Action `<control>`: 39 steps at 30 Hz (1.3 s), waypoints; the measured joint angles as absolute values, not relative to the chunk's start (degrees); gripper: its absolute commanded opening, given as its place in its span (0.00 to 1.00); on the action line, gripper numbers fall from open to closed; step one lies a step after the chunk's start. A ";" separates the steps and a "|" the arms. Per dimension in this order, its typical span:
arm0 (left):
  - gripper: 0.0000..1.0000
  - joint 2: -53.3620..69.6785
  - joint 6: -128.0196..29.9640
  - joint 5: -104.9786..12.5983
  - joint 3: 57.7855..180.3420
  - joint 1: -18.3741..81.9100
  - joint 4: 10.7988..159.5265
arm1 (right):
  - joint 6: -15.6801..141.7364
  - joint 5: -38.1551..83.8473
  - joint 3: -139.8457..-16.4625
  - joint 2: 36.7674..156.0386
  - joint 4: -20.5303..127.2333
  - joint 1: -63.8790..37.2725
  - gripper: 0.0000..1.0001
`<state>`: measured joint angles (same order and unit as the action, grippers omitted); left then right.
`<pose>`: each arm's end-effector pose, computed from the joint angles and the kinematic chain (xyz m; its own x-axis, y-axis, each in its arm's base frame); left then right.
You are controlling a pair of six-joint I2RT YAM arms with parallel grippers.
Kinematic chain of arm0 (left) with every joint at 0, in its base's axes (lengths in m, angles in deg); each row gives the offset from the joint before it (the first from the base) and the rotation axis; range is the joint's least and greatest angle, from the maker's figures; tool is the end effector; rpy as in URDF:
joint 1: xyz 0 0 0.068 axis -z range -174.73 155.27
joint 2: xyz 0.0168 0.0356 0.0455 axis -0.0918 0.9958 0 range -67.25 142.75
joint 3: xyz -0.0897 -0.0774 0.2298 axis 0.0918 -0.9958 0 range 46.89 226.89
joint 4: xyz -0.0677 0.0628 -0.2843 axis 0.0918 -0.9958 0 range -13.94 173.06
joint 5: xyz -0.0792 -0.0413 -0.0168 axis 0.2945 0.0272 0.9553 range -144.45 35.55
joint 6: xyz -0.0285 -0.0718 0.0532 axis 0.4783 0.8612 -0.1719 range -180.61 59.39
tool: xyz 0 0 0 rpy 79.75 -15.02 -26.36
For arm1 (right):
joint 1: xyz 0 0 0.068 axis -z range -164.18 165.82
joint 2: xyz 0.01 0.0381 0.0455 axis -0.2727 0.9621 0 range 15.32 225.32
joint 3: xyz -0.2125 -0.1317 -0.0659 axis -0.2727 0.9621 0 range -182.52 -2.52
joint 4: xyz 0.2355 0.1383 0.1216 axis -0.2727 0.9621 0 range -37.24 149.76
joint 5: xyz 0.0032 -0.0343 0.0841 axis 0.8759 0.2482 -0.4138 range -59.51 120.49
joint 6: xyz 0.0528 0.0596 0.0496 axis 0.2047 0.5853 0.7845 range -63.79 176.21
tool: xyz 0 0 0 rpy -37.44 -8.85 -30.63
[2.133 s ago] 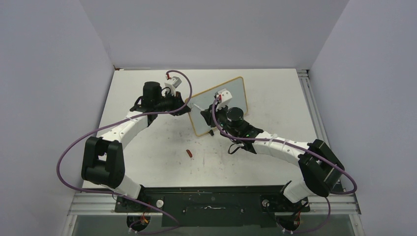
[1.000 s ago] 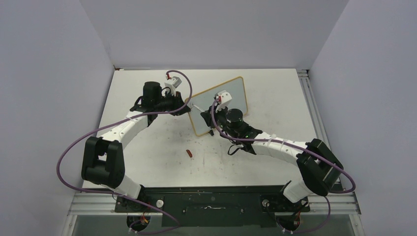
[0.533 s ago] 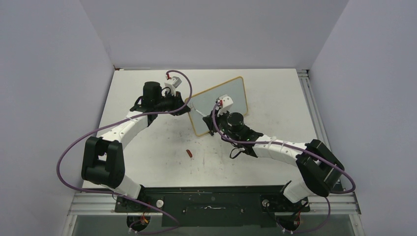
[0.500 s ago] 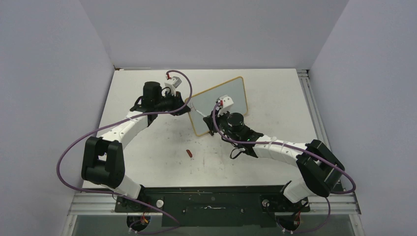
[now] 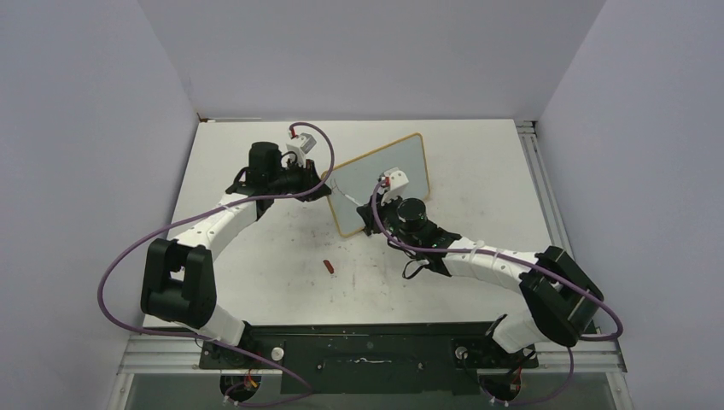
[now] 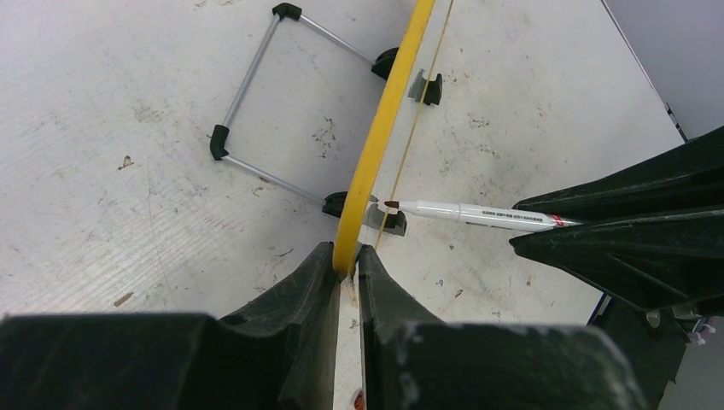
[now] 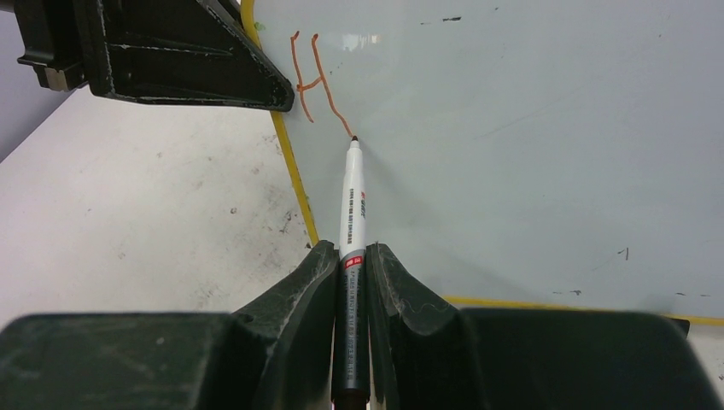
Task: Write a sentence on the whiteboard
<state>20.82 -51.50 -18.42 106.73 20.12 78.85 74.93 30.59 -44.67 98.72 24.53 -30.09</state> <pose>0.3844 -0.1535 0.2044 -0.6208 0.0322 -0.7833 0.5965 0.6678 -0.4452 0.2779 0.2869 0.1828 -0.3784 0.0704 -0.9229 -0.6289 0.7121 0.3122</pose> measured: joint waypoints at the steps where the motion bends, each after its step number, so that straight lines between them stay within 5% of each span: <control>1: 0.00 20.76 -51.57 -18.42 106.73 20.14 78.76 | 74.87 30.56 -44.67 98.48 24.79 -30.09 0.05; 39: 0.00 20.45 -51.88 -18.62 106.73 20.30 78.09 | 76.18 24.18 -46.24 96.68 25.71 -26.46 0.05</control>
